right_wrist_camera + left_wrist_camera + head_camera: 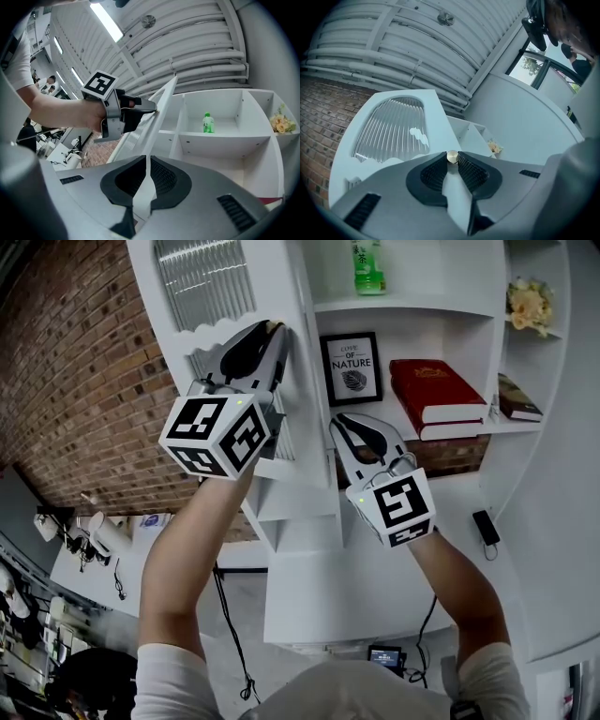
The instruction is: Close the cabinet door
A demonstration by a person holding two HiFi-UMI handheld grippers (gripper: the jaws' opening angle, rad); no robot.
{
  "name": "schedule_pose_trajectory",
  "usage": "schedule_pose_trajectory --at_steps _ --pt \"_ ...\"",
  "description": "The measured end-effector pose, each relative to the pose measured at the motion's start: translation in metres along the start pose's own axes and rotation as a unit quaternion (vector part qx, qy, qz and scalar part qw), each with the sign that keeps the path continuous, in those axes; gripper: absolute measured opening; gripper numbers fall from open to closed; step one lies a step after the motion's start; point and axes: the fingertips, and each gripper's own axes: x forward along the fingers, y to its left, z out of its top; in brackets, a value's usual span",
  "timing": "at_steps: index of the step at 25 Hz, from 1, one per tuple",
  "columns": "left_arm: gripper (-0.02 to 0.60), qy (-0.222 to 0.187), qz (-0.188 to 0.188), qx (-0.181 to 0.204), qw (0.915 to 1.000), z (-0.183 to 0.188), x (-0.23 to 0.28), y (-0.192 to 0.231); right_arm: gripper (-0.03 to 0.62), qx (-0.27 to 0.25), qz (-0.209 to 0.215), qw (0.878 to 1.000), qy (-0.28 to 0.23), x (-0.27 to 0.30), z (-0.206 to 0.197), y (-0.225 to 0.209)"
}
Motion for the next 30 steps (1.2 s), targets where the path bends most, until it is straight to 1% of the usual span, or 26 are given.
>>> schedule_pose_trajectory --at_steps 14,20,30 --pt "0.074 0.029 0.013 0.012 0.9994 -0.026 0.037 0.006 0.032 0.011 -0.002 1.0 0.004 -0.007 -0.021 -0.028" --pt "0.074 0.039 0.015 0.014 0.9991 -0.035 0.049 0.01 0.031 0.016 -0.002 1.0 -0.002 -0.005 -0.021 -0.036" --pt "0.075 0.053 0.017 0.019 0.9983 -0.049 0.065 0.016 0.032 0.016 -0.002 1.0 0.002 -0.003 -0.027 -0.041"
